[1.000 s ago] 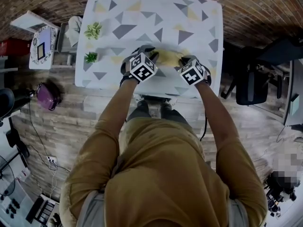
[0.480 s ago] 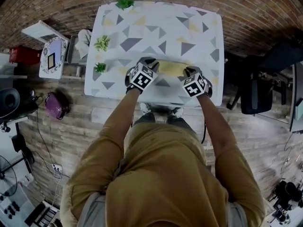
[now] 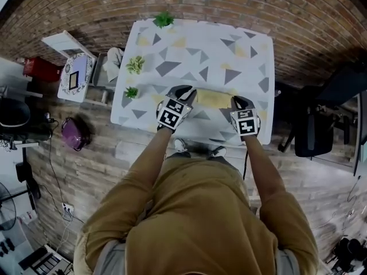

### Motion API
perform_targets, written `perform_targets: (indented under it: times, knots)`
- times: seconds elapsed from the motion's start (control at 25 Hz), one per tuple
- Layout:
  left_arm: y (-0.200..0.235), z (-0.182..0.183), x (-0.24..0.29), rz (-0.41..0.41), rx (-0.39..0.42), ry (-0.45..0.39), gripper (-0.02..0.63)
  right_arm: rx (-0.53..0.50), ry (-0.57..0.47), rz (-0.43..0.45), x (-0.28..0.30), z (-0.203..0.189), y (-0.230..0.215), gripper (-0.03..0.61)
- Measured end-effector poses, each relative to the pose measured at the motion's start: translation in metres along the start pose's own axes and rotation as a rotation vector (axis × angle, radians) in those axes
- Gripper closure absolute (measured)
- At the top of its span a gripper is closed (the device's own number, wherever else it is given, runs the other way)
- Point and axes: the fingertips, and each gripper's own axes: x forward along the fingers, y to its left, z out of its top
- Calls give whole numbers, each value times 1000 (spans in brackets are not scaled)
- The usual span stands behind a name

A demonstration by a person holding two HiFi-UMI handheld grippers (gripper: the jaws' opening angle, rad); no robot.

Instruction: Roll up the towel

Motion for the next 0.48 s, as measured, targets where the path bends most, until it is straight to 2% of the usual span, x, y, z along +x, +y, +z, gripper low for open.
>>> perform_targets:
  times: [0.08, 0.2, 0.36, 0.48]
  knots:
    - [4, 3, -6, 22, -47, -39, 488, 16, -18, -3, -5, 1, -3, 573]
    - [7, 10, -13, 35, -100, -83, 509, 40, -41, 1, -14, 5, -7, 574]
    - [6, 19, -17, 22, -120, -101, 549, 90, -89, 4, -24, 14, -15, 575]
    - [5, 34, -21, 27, -121, -131, 552, 124, -127, 0, -33, 25, -23, 575]
